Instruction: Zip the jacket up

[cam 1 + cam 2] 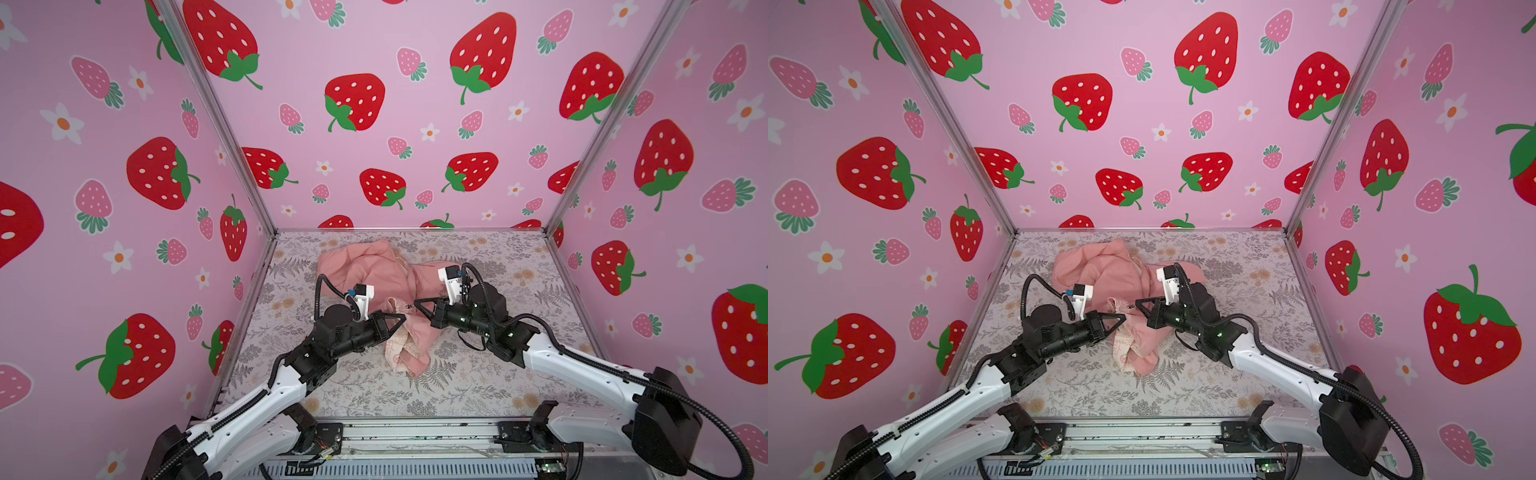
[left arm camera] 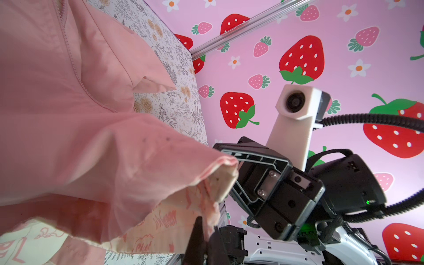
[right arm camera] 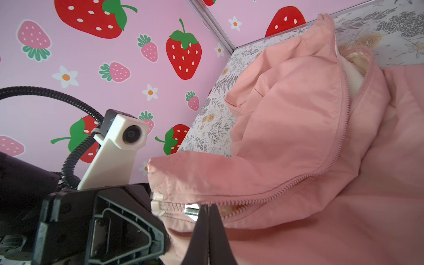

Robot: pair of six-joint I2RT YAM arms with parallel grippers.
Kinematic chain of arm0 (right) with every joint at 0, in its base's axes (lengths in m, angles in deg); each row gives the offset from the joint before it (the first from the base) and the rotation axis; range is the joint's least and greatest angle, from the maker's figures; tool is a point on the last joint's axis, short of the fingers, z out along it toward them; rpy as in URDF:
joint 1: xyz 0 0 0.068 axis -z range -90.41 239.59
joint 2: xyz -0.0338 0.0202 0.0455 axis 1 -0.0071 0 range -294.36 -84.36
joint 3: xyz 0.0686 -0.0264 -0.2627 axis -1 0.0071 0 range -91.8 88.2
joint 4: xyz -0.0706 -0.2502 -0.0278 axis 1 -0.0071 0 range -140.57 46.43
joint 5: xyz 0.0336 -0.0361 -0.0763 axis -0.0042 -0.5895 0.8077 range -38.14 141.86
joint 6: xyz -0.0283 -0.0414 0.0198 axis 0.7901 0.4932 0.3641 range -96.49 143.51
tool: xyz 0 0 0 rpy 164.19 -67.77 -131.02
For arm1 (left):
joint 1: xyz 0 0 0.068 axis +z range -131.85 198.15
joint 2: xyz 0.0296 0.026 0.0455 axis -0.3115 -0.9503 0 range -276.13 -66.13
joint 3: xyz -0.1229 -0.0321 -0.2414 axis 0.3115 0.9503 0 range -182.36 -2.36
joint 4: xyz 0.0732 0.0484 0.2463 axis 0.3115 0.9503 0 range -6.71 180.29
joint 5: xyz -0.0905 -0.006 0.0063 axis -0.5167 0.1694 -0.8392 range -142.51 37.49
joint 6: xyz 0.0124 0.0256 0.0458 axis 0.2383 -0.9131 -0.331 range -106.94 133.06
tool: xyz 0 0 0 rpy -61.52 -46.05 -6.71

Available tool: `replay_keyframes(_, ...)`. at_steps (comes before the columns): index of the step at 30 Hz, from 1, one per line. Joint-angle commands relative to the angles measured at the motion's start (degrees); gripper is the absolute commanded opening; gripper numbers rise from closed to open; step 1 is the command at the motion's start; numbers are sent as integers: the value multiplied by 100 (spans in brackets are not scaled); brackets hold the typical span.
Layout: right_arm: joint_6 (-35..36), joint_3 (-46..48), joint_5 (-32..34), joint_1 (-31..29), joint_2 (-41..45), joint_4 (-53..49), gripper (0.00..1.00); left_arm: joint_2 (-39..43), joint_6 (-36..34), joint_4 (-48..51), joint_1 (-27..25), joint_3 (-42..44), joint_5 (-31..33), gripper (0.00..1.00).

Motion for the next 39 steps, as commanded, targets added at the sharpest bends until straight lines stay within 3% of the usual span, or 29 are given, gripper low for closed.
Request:
replay_keyframes(1, 154, 56, 344, 72, 34, -39, 0, 123, -116, 2, 18, -90, 77, 0)
replay_keyframes(3, 142, 26, 205, 63, 31, 29, 0, 83, -125, -4, 34, -116, 50, 4)
replay_keyframes(5, 90, 13, 53, 53, 0, 97, 0, 15, -121, -44, 43, -142, 37, 23)
replay_keyframes(8, 19, 9, -78, 30, -26, 178, 0, -124, -98, -226, 45, -179, -24, 37)
replay_keyframes(16, -3, 48, -77, -85, -27, 219, 0, -332, -64, -389, 52, -274, -33, 44)
replay_keyframes(24, 5, 53, -74, -225, -86, 254, 0, -408, 154, -695, 196, -200, -14, 44)
replay_keyframes(29, 20, 82, -45, -268, -64, 241, 0, -470, 189, -707, 227, -214, -25, 38)
replay_keyframes(33, 49, 90, 73, -265, -33, 204, 0, -492, 218, -691, 227, -171, -61, 24)
replay_keyframes(37, 136, 31, 295, -181, -91, 57, 0, -303, 185, -423, 271, -108, -12, 0)
replay_keyframes(39, 157, 31, 305, -33, -150, 56, 0, -146, 140, -147, 365, -99, 7, 0)
